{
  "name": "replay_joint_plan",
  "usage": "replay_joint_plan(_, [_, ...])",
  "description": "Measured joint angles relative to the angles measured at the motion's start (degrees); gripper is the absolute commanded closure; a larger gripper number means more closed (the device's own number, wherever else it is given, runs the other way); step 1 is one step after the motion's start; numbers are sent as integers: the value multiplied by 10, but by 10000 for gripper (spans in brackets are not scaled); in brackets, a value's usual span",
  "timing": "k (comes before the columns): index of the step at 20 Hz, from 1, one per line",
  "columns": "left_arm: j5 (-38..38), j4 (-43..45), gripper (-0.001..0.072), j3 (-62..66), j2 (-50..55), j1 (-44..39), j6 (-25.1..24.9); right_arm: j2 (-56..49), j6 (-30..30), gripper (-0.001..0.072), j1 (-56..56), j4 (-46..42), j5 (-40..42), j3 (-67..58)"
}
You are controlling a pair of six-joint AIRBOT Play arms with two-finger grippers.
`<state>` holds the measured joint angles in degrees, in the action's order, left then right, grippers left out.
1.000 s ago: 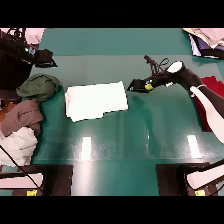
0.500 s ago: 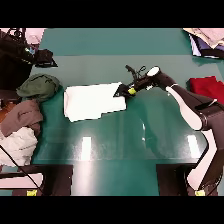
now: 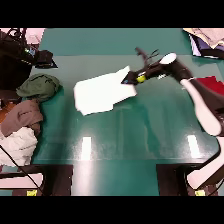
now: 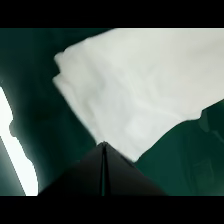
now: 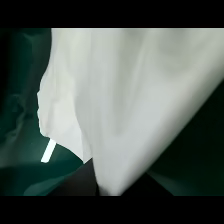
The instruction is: Fold the shirts.
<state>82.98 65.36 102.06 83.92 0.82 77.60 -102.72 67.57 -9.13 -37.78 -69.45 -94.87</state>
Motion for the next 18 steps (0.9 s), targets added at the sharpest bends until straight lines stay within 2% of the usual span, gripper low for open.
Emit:
replay_joint_plan(7, [2,-30,687,0,0,-2,6,119,59,693,228,-132,4,0])
replay_joint_plan(12, [-14,-41,687,0,0,-35,16,138,76,693,386,-152,32,0])
replay_joint_plan(18, [-38,-44,687,0,0,-80,19,145,78,693,480,-143,64,0])
